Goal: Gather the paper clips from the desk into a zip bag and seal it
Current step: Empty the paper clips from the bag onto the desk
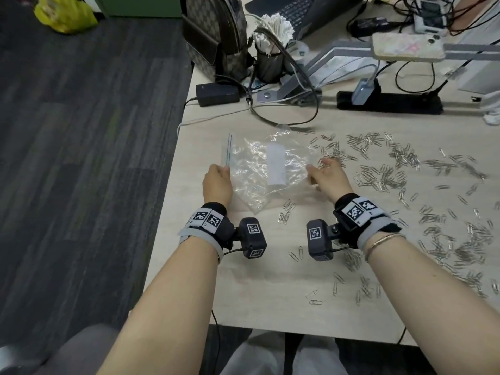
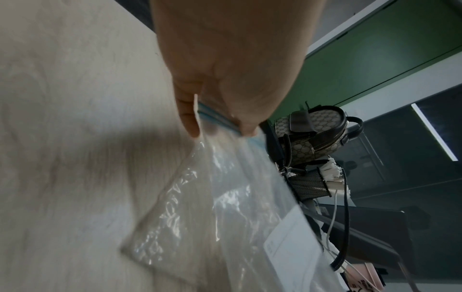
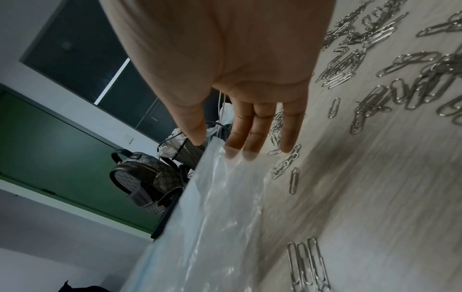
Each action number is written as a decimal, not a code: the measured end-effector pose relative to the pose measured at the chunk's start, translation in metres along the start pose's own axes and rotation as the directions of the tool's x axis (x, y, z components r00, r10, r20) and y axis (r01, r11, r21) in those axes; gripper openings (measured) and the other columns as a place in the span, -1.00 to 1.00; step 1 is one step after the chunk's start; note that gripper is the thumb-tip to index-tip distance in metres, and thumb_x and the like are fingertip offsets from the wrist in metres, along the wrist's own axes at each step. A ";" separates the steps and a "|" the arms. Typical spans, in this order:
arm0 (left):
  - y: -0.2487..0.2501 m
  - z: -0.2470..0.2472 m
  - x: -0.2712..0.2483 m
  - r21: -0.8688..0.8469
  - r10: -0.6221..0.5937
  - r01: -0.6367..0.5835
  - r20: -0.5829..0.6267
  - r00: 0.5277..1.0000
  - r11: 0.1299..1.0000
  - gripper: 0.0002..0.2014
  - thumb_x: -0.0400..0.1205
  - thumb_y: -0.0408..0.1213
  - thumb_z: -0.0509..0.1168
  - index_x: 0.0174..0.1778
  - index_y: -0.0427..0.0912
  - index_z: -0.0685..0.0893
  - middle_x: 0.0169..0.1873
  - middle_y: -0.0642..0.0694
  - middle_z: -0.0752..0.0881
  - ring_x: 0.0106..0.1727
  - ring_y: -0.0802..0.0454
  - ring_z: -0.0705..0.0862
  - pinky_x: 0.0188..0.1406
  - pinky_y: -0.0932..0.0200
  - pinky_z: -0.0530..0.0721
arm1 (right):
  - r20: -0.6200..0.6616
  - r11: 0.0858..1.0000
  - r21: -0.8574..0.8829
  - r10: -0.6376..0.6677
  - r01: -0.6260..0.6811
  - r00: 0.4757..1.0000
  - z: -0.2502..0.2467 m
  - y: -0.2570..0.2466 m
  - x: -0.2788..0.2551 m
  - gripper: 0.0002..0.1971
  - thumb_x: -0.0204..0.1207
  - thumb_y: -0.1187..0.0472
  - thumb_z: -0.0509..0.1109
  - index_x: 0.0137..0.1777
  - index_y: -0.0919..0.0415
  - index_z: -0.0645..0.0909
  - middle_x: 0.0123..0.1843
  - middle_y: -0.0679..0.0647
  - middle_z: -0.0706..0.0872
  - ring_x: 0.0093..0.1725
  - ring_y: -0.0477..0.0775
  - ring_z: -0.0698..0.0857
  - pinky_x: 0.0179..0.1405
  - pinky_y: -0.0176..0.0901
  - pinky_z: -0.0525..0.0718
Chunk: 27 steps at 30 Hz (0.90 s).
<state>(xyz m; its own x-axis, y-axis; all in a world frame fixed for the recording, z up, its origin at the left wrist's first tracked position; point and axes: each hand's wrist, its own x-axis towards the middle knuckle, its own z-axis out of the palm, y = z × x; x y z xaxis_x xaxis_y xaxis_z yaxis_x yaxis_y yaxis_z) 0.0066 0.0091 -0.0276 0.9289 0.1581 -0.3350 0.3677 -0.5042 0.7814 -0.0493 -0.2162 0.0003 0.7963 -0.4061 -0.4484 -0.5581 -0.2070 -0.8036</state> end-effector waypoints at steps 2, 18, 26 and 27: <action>0.000 -0.001 -0.001 -0.125 0.055 -0.057 -0.018 0.998 0.990 -0.78 0.73 -0.16 0.06 -0.17 -0.20 0.40 -0.30 -0.10 0.56 -0.30 -0.08 0.54 -0.22 0.01 0.54 | 0.064 0.999 0.045 0.009 -0.012 0.998 -0.001 -0.002 -0.003 -0.65 0.64 0.12 0.19 0.23 0.40 0.52 -0.32 0.07 0.60 -0.22 0.10 0.62 -0.04 0.02 0.64; 0.028 -0.008 -0.031 -0.095 0.208 -0.202 0.058 0.976 0.975 -0.88 0.72 -0.37 -0.02 -0.06 -0.19 0.40 -0.17 -0.16 0.60 -0.23 -0.07 0.59 -0.35 0.11 0.55 | -0.097 0.966 0.072 -0.242 0.249 0.965 -0.043 -0.011 -0.047 -0.91 0.46 0.32 0.47 -0.07 0.31 0.67 -0.28 0.16 0.75 -0.50 -0.11 0.69 -0.43 -0.33 0.72; 0.051 0.009 -0.059 -0.057 0.298 -0.293 0.125 0.947 0.955 -0.91 0.73 -0.33 -0.01 -0.04 -0.17 0.38 -0.17 -0.09 0.57 -0.15 -0.06 0.57 -0.19 0.13 0.53 | -0.033 0.968 0.025 -0.248 0.249 0.968 -0.080 0.011 -0.079 -0.75 0.62 0.33 0.23 0.28 0.25 0.49 -0.28 0.14 0.72 -0.25 0.03 0.75 -0.16 -0.05 0.73; 0.055 0.012 -0.064 -0.063 0.311 -0.305 0.131 0.941 0.950 -0.91 0.73 -0.32 -0.01 -0.05 -0.16 0.38 -0.18 -0.08 0.58 -0.15 -0.06 0.57 -0.18 0.11 0.53 | -0.045 0.966 0.018 -0.256 0.257 0.966 -0.088 0.011 -0.082 -0.74 0.61 0.27 0.25 0.29 0.23 0.49 -0.24 0.12 0.73 -0.24 0.03 0.74 -0.12 -0.04 0.72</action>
<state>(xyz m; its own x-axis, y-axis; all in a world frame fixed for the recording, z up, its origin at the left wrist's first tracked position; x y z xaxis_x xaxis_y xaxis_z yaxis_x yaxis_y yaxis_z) -0.0331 -0.0393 0.0304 0.9827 -0.1194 -0.1419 0.0692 -0.4739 0.8779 -0.1414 -0.2631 0.0631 0.9014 -0.3790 -0.2094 -0.3301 -0.2887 -0.8987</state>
